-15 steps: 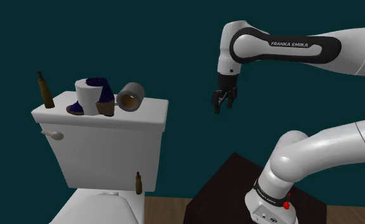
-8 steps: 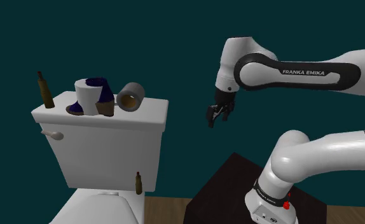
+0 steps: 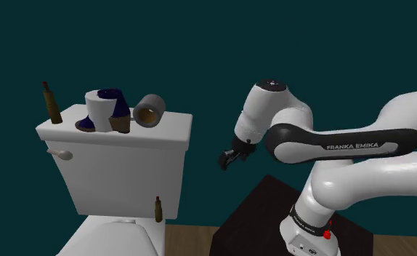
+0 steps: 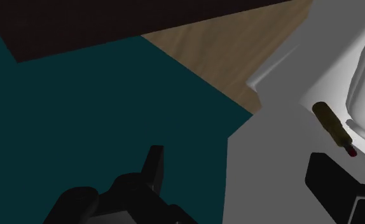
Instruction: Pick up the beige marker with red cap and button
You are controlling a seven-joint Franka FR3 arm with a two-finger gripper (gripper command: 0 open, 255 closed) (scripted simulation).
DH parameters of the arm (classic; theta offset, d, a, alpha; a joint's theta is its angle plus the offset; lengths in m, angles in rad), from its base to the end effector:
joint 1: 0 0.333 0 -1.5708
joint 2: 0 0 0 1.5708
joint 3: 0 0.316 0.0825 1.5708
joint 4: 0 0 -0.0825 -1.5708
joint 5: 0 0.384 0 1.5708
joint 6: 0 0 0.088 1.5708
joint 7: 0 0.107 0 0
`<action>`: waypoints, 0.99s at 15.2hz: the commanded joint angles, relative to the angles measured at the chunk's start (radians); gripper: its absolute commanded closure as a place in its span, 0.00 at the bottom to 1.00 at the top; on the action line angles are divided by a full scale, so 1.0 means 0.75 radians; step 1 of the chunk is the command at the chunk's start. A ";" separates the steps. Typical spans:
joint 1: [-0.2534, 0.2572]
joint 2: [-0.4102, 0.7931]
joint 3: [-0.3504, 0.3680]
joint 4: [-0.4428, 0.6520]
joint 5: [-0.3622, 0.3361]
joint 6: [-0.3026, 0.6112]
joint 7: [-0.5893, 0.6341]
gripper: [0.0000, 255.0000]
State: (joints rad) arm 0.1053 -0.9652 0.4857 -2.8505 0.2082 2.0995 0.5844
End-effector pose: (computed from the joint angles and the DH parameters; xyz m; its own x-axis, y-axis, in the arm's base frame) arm 0.2515 0.1594 0.4266 0.9402 -0.2271 0.2540 -0.2519 -0.9653 0.0691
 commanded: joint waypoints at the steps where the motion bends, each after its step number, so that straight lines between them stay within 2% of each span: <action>1: 0.000 0.045 0.138 -0.043 0.027 0.156 0.122 0.00; 4: -0.052 0.149 0.373 -0.064 0.037 0.370 0.318 0.00; 7: -0.205 0.266 0.659 -0.042 -0.003 0.572 0.541 0.00; 9: -0.371 0.321 0.886 -0.003 -0.052 0.687 0.698 0.00; 11: -0.576 0.335 1.135 0.052 -0.102 0.779 0.850 0.00; 15: -0.971 0.217 1.591 0.209 -0.132 0.888 1.090 0.00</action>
State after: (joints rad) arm -0.5530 -0.7739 1.5982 -2.7284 0.1128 2.7523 1.3554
